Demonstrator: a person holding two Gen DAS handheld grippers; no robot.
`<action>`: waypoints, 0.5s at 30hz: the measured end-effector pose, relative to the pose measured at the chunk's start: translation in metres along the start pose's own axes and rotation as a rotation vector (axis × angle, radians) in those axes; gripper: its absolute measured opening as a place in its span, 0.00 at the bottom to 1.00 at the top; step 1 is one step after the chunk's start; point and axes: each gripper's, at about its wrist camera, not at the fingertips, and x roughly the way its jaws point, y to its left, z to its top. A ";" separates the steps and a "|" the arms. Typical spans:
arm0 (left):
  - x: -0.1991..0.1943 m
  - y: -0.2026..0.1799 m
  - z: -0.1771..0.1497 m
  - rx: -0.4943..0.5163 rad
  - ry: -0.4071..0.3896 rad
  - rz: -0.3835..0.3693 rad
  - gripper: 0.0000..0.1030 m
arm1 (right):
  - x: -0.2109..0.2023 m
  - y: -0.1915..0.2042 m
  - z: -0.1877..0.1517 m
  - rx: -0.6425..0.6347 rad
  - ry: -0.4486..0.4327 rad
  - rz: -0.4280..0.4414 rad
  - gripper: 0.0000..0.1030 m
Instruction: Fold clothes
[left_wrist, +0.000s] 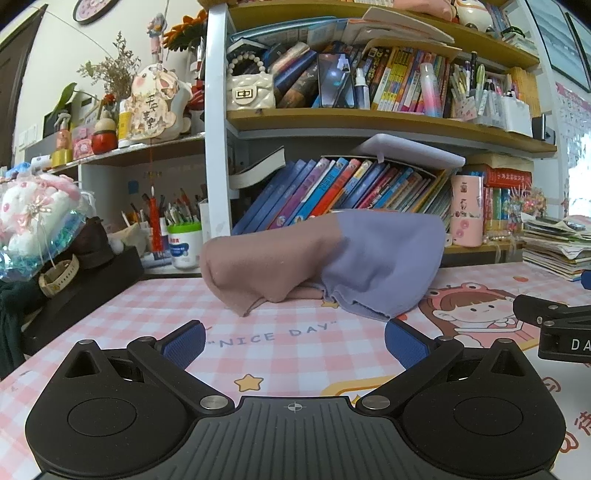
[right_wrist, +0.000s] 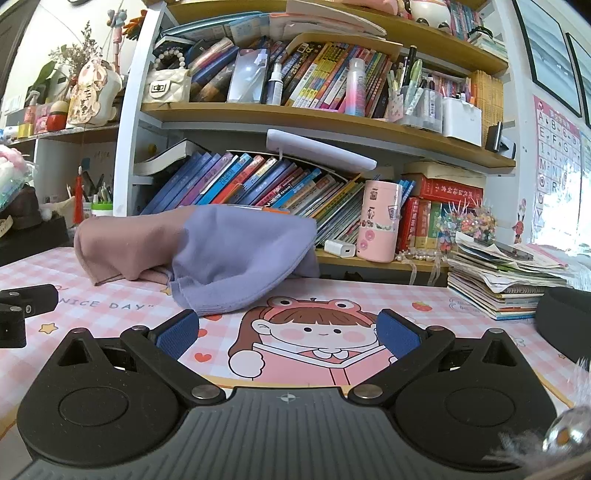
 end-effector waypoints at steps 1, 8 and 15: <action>0.000 0.000 0.000 0.001 -0.002 0.001 1.00 | 0.000 0.000 0.000 0.000 -0.001 0.000 1.00; -0.001 -0.002 -0.001 0.006 -0.017 0.005 1.00 | -0.003 -0.003 -0.002 0.019 -0.018 -0.011 1.00; -0.001 -0.002 -0.001 0.015 -0.018 0.016 1.00 | -0.006 -0.004 0.001 0.027 -0.025 -0.002 1.00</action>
